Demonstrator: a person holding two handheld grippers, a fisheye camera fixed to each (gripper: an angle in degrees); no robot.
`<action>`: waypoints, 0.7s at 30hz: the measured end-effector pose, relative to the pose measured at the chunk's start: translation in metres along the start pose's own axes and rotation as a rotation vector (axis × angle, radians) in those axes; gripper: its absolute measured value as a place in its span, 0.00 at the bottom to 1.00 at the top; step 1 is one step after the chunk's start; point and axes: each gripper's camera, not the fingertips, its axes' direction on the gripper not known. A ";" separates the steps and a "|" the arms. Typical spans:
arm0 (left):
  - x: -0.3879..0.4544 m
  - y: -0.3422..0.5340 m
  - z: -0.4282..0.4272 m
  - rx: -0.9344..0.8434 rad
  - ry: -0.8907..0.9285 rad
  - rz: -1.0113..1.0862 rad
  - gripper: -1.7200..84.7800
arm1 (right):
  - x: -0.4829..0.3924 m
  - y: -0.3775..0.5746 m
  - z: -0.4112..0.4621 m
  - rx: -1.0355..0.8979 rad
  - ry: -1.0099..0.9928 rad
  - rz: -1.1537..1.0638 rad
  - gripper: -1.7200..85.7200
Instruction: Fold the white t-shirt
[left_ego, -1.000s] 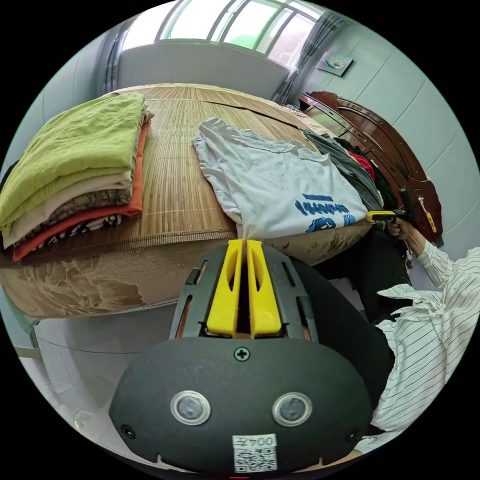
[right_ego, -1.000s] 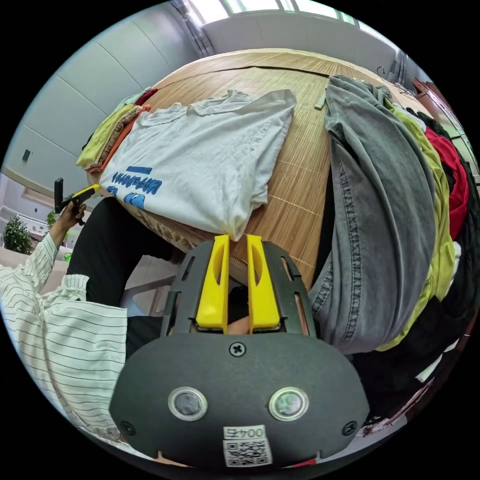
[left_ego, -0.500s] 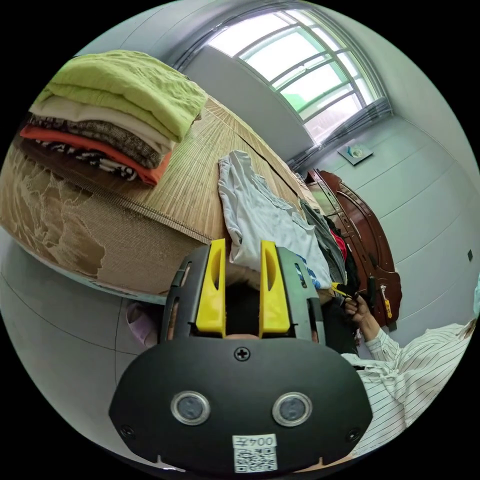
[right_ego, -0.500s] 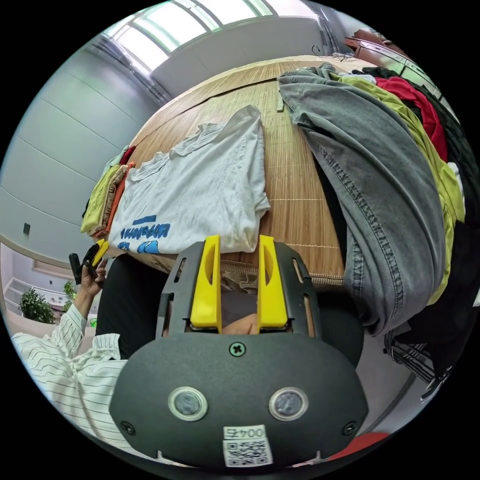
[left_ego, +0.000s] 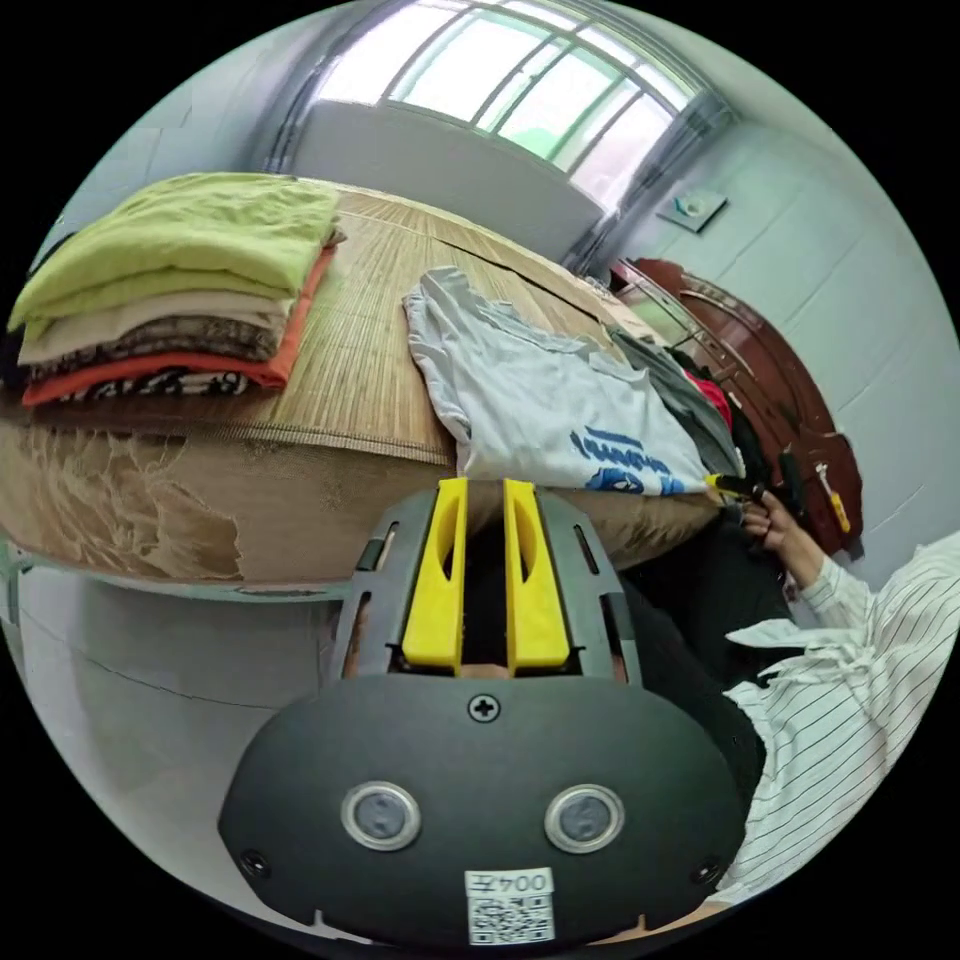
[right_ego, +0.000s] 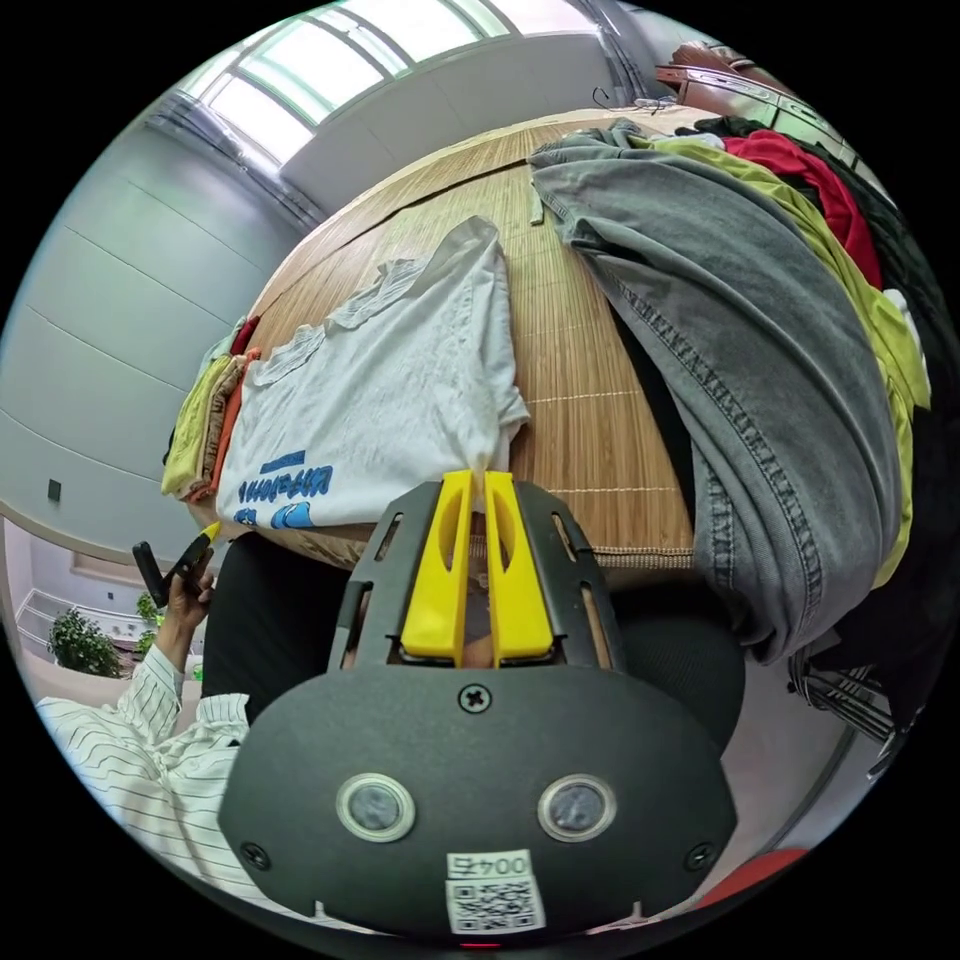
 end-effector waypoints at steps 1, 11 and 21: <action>0.003 -0.003 0.001 -0.007 -0.005 0.013 0.10 | -0.001 0.000 0.001 -0.003 -0.002 0.000 0.06; 0.019 -0.048 -0.014 -0.008 -0.032 0.033 0.16 | -0.022 -0.006 0.007 -0.016 0.013 -0.026 0.06; 0.062 -0.092 -0.015 0.009 -0.052 0.061 0.06 | -0.073 -0.023 0.026 -0.057 0.153 -0.124 0.03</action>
